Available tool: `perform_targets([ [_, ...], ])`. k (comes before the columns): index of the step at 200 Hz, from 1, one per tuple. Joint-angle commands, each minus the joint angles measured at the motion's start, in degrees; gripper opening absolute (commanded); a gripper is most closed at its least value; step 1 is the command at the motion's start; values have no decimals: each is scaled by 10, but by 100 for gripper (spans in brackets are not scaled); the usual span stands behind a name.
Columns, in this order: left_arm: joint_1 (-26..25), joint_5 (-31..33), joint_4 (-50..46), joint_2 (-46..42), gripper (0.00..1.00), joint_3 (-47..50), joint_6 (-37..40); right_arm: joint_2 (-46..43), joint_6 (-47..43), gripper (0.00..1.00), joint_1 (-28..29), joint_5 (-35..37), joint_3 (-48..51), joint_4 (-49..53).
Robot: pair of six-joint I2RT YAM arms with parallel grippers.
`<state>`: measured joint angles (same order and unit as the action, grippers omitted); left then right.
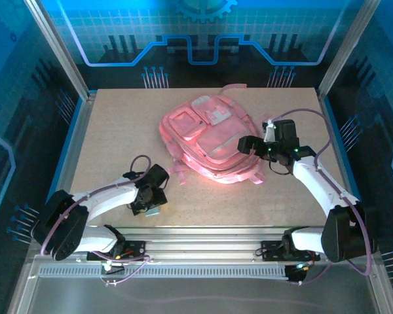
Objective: Pack books, pencil case, and school supplies into a backpack
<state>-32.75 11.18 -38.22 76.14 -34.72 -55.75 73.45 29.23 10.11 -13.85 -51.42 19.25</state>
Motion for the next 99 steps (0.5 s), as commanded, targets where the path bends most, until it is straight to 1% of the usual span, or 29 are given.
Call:
perform_targets([
  [1, 4, -24, 42, 23, 69, 13, 1, -17, 8, 100, 6, 9, 6, 0],
  [48, 3, -11, 42, 16, 48, 12, 4, -23, 12, 100, 7, 11, 5, 1],
  [71, 4, 3, 37, -4, 46, -1, 5, -23, 14, 100, 7, -4, 4, -3],
  [99, 12, 13, 25, -29, 47, -54, 17, -22, 14, 100, 14, -55, 0, -23],
])
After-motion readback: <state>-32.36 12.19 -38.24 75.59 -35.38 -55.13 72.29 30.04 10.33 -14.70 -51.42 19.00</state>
